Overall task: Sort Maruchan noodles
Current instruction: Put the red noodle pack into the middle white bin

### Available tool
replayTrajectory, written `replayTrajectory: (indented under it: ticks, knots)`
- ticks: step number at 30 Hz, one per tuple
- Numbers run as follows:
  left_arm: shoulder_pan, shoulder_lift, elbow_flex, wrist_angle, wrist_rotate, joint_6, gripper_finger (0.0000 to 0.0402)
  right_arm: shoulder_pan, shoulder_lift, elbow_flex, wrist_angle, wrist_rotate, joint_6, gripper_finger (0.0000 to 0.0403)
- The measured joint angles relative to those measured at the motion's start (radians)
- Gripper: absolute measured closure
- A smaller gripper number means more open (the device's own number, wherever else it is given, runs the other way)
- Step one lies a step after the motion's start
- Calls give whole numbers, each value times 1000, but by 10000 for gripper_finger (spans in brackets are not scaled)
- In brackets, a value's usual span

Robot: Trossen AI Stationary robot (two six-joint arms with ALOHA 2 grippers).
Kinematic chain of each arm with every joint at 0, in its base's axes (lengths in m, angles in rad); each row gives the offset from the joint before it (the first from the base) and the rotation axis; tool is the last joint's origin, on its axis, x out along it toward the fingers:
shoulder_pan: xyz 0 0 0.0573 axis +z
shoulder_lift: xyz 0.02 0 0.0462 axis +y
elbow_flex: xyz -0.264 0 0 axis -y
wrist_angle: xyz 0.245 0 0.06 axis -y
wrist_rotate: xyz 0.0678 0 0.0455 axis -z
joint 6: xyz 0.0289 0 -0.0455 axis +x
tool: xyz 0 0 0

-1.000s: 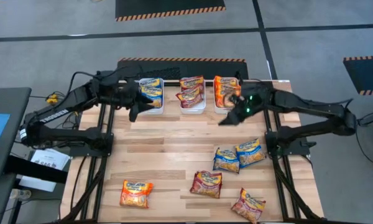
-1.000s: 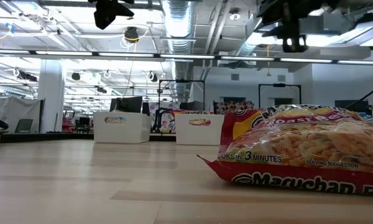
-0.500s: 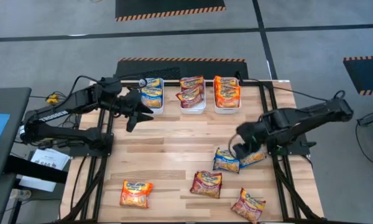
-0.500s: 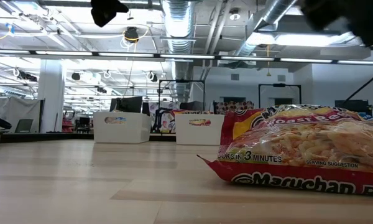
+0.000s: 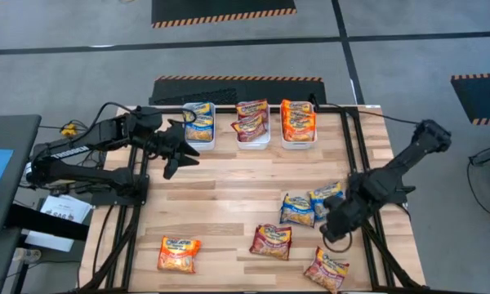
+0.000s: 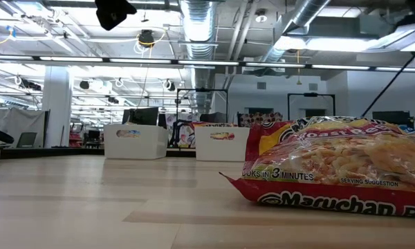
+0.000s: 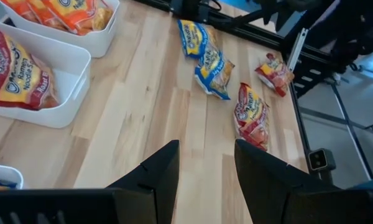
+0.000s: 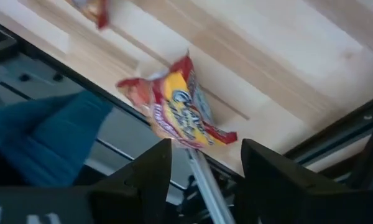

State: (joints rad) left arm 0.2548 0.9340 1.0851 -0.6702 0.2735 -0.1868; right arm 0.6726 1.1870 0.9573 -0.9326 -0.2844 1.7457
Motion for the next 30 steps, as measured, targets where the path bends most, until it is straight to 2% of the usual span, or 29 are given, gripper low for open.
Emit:
replayTrajectory:
  ticks: [8, 21, 30]
  knots:
    - [-14, 0, 0, 2, -25, -18, 259, 85, 121, 0, 88, 0, 1, 170]
    - [-14, 0, 0, 2, -26, -35, 259, 134, 348, 0, 272, 0, 0, 170]
    - [-14, 0, 0, 2, -25, -46, 259, 133, 468, 0, 305, -20, -1, 170]
